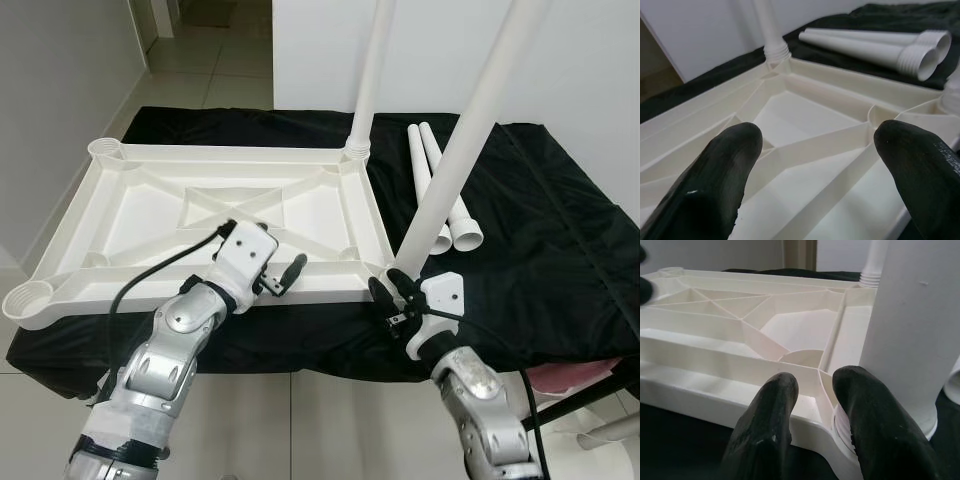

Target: Building children table

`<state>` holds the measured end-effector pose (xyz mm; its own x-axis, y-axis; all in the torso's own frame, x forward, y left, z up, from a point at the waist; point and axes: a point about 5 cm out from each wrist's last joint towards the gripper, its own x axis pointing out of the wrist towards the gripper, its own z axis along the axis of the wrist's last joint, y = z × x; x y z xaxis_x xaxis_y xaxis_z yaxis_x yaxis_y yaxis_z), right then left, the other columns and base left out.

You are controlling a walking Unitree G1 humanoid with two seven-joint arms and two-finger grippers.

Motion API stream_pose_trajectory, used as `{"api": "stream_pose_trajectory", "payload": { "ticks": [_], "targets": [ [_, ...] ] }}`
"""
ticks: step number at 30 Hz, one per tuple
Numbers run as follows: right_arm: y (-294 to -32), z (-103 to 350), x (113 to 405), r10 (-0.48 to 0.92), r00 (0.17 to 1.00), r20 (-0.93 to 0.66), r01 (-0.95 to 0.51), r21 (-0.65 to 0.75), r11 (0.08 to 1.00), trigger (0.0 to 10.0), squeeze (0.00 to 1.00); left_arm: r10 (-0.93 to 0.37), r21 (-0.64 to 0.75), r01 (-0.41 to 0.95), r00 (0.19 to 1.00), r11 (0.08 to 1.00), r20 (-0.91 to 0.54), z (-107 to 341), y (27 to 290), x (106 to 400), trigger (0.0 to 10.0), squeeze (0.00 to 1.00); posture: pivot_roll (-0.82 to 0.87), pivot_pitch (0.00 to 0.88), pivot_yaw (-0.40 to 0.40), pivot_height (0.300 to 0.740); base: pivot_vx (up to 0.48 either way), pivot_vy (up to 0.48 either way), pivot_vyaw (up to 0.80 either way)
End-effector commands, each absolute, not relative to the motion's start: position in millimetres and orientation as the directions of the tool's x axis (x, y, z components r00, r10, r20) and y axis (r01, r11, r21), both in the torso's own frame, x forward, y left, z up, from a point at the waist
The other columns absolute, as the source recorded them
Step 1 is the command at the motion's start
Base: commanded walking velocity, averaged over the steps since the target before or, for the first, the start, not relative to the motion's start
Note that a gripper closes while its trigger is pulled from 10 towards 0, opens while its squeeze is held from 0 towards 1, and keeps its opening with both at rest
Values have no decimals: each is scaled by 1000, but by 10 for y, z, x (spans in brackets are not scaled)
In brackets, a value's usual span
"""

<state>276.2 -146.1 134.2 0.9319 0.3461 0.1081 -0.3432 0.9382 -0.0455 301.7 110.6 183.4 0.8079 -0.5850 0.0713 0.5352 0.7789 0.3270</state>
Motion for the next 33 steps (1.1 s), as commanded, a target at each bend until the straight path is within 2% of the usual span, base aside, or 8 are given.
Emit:
{"api": "stream_pose_trajectory", "payload": {
  "ticks": [1,11,22,26,33],
  "targets": [
    [-1619,1315,2793,292,951,96,-290,-38,956,10000,0,-606,305,569,795,764,36,1770,1086,2976,10000,0,23,74,-44,740,0,0,0],
    [-1688,1366,2882,279,952,124,-276,-43,960,10000,0,-663,317,643,747,697,-56,1614,1032,2899,10000,0,24,73,-29,740,0,0,0],
    [-1492,1334,2807,299,943,146,-304,14,953,10000,0,-681,328,692,713,643,-170,1418,1042,2842,10000,0,18,73,-26,740,0,0,0],
    [-1473,1348,2837,294,943,155,-301,18,954,10000,0,-610,347,646,761,680,-223,1344,1133,2944,10000,0,18,70,-28,740,0,0,0],
    [-1472,1380,2879,289,942,169,-297,19,955,10000,0,-539,339,605,796,721,-274,1277,1207,3053,10000,0,18,65,-31,740,0,0,0]
  ]
}}
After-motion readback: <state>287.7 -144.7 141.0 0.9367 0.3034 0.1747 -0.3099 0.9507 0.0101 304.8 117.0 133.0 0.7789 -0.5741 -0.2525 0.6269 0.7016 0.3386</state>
